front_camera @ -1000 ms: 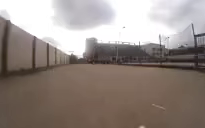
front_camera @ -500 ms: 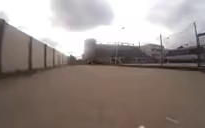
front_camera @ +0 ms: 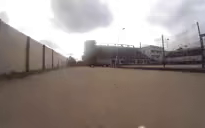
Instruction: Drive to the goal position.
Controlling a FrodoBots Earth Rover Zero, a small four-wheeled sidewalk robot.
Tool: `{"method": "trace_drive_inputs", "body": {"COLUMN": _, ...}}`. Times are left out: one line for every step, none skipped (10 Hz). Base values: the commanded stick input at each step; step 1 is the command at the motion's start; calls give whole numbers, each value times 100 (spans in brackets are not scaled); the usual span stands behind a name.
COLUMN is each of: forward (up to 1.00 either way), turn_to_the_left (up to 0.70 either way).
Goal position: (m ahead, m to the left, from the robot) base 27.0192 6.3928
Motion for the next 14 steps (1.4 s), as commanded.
{"method": "trace_drive_inputs", "body": {"forward": 70, "turn_to_the_left": 0}}
{"method": "trace_drive_inputs", "body": {"forward": 70, "turn_to_the_left": 0}}
{"method": "trace_drive_inputs", "body": {"forward": 70, "turn_to_the_left": 0}}
{"method": "trace_drive_inputs", "body": {"forward": 70, "turn_to_the_left": 0}}
{"method": "trace_drive_inputs", "body": {"forward": 70, "turn_to_the_left": 0}}
{"method": "trace_drive_inputs", "body": {"forward": 70, "turn_to_the_left": 0}}
{"method": "trace_drive_inputs", "body": {"forward": 70, "turn_to_the_left": 0}}
{"method": "trace_drive_inputs", "body": {"forward": 70, "turn_to_the_left": 0}}
{"method": "trace_drive_inputs", "body": {"forward": 70, "turn_to_the_left": 0}}
{"method": "trace_drive_inputs", "body": {"forward": 70, "turn_to_the_left": 1}}
{"method": "trace_drive_inputs", "body": {"forward": 70, "turn_to_the_left": 6}}
{"method": "trace_drive_inputs", "body": {"forward": 70, "turn_to_the_left": 23}}
{"method": "trace_drive_inputs", "body": {"forward": 70, "turn_to_the_left": 34}}
{"method": "trace_drive_inputs", "body": {"forward": 70, "turn_to_the_left": 30}}
